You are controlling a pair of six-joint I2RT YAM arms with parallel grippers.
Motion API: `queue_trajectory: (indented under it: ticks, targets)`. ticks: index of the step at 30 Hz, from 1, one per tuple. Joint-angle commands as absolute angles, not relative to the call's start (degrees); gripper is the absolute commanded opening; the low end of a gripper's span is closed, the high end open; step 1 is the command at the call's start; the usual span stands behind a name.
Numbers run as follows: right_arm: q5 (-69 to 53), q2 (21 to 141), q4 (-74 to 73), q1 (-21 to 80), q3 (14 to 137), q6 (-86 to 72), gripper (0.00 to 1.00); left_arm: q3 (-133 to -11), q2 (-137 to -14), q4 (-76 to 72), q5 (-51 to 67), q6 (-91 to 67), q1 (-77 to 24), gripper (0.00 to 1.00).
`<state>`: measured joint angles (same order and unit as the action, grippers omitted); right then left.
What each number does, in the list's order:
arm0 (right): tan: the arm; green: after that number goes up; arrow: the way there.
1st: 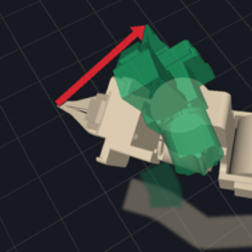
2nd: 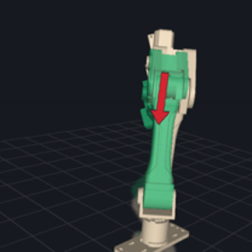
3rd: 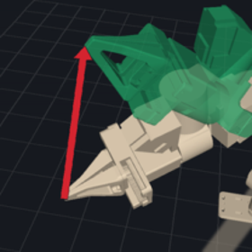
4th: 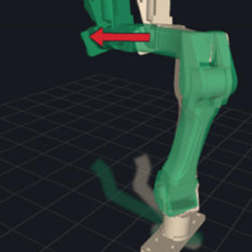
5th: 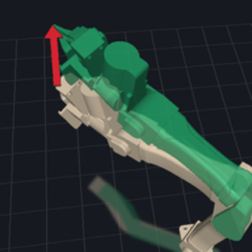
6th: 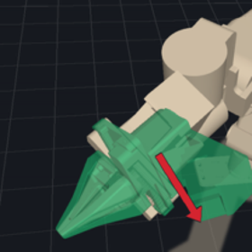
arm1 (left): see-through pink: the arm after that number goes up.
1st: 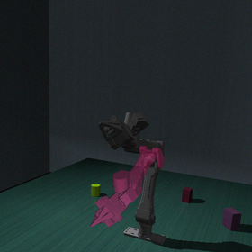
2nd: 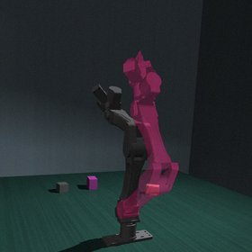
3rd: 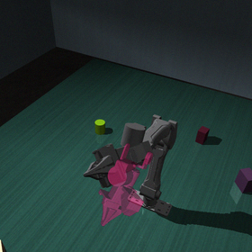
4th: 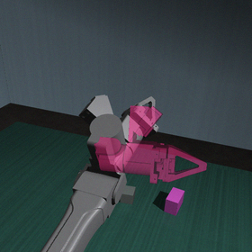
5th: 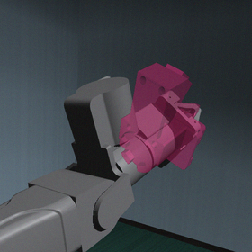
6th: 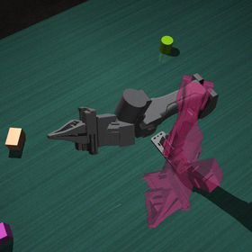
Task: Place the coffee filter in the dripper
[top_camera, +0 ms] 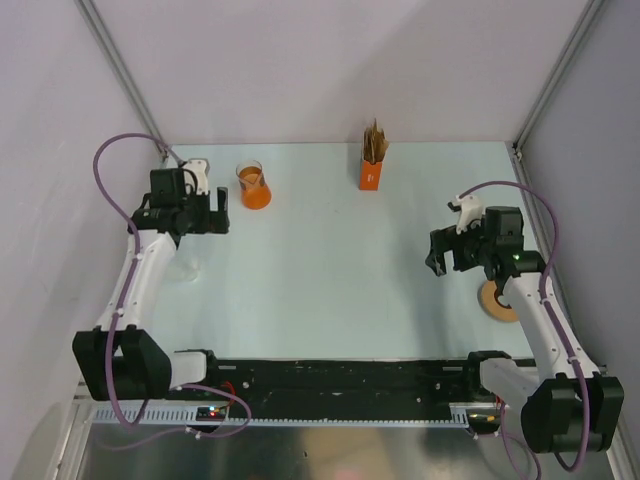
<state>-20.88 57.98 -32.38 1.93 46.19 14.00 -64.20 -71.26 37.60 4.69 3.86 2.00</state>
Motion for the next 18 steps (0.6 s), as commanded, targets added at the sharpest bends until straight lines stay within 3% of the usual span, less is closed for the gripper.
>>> queue_trajectory:
  ticks: [1,18]
  targets:
    - [-21.45,58.76,-32.09,2.82,47.64,15.09,1.0,-70.78,-74.55,34.91,7.32,2.25,3.38,0.98]
    - [-19.04,62.81,-32.51,5.56,47.98,16.23,1.0,-103.26,-108.14,19.53,26.27,-19.69,9.19,0.98]
